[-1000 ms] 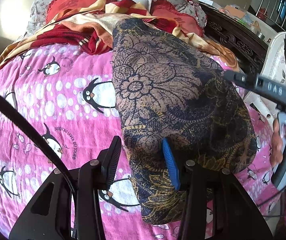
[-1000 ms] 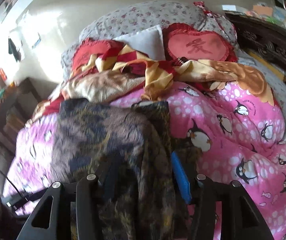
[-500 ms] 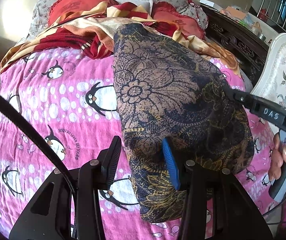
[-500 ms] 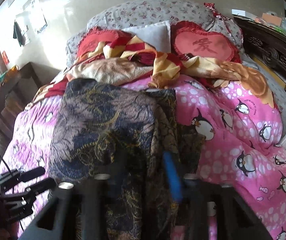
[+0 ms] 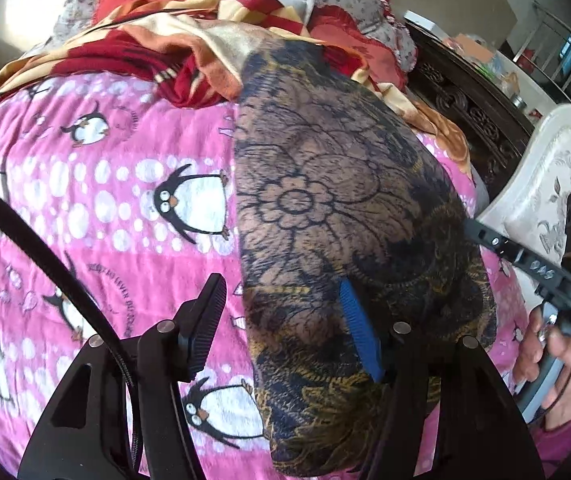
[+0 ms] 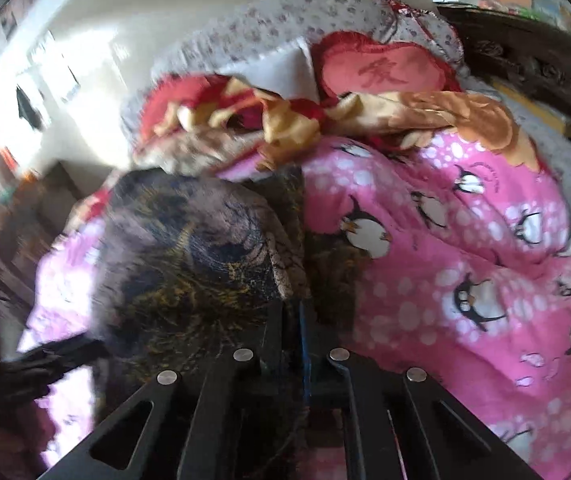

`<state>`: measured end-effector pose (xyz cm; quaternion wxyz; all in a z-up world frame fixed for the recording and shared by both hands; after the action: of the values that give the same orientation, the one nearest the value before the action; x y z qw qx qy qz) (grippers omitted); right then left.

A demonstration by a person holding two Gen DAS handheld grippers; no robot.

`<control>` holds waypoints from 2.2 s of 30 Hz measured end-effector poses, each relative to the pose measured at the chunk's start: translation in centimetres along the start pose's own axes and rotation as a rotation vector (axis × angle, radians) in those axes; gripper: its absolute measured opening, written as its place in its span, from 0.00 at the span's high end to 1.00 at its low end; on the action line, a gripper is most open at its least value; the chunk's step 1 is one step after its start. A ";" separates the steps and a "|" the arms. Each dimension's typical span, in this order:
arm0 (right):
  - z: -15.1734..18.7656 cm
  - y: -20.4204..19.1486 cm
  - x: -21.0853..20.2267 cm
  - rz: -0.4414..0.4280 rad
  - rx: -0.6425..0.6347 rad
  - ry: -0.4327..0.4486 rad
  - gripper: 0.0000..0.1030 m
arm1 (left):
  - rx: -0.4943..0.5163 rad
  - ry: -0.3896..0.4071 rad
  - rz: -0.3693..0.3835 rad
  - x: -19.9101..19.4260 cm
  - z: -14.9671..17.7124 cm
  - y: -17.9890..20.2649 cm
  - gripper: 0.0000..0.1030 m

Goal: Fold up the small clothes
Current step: 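Lower the held garment onto the pink quilt with both grippers, then open both grippers to release the garment on the quilt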

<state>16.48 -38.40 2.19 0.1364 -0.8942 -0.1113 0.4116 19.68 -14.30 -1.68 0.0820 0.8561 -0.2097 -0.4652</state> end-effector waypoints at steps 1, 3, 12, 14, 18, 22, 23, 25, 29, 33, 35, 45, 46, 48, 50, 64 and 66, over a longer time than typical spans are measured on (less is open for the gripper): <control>0.1 -0.1 0.0 -0.019 0.008 -0.003 0.53 | 0.007 -0.001 0.004 0.1 0.0 0.1 0.42; 0.5 -0.3 0.0 -0.065 0.022 0.001 0.25 | 0.011 -0.003 0.017 0.4 0.0 0.2 0.39; 2.1 0.4 2.5 -0.153 0.125 -0.041 0.22 | 0.008 -0.007 0.034 1.4 0.0 0.4 0.37; 1.8 0.1 3.0 -0.163 0.116 -0.035 0.22 | 0.011 -0.004 0.028 1.8 -0.2 0.6 0.36; 1.6 -0.1 3.6 -0.174 0.098 -0.039 0.21 | 0.007 -0.001 0.029 2.3 -0.4 0.7 0.32; 1.0 0.1 3.5 -0.159 0.074 -0.008 0.20 | 0.008 -0.003 0.032 2.7 -0.5 0.7 0.30; 0.8 0.2 3.5 -0.156 0.073 0.003 0.19 | 0.008 -0.002 0.032 2.9 -0.6 0.7 0.29; 0.8 0.4 3.8 -0.146 0.070 0.004 0.16 | 0.002 0.001 0.033 3.2 -0.6 0.5 0.25; 1.4 0.3 4.9 -0.199 0.101 -0.039 0.16 | -0.022 -0.015 0.051 3.9 -0.5 0.1 0.24; 1.9 -0.8 5.2 -0.259 0.098 -0.065 0.54 | -0.042 -0.027 0.078 4.4 -0.2 0.0 0.24; 1.7 -1.8 4.5 -0.243 0.052 -0.052 0.70 | -0.032 -0.035 0.100 4.3 0.1 0.5 0.32; 1.4 -7.1 -1.2 -0.369 0.081 -0.067 0.79 | 0.063 -0.016 0.139 -3.9 0.4 0.2 0.70; 1.7 -8.1 -1.8 -0.386 0.073 -0.075 0.79 | 0.074 -0.016 0.138 -5.5 0.8 -0.3 0.70; 2.6 -9.8 -2.9 -0.417 0.078 -0.104 0.79 | 0.078 -0.036 0.135 -7.7 1.9 -1.1 0.70; 4.1 -11.4 -3.6 -0.451 0.094 -0.146 0.79 | 0.069 -0.051 0.129 -10.1 3.3 -2.4 0.70; 13.9 -15.1 -5.7 -0.117 -0.194 -0.232 0.64 | 0.014 -0.096 -0.109 -12.2 14.6 -8.5 0.60; 13.2 -16.3 -7.3 -0.139 -0.220 -0.186 0.64 | 0.024 -0.071 -0.137 -12.9 14.5 -8.5 0.60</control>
<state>0.32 -23.32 4.57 0.0550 -0.8519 -0.2295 0.4675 3.84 -0.26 -2.73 0.0323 0.8524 -0.1591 -0.4970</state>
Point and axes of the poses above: each gripper's, at about its wrist camera, not at the fingertips, and x roughly the way its jaws point, y to its right, z to its underside, the point moved 9 cm from there along x, roughly the way its jaws point
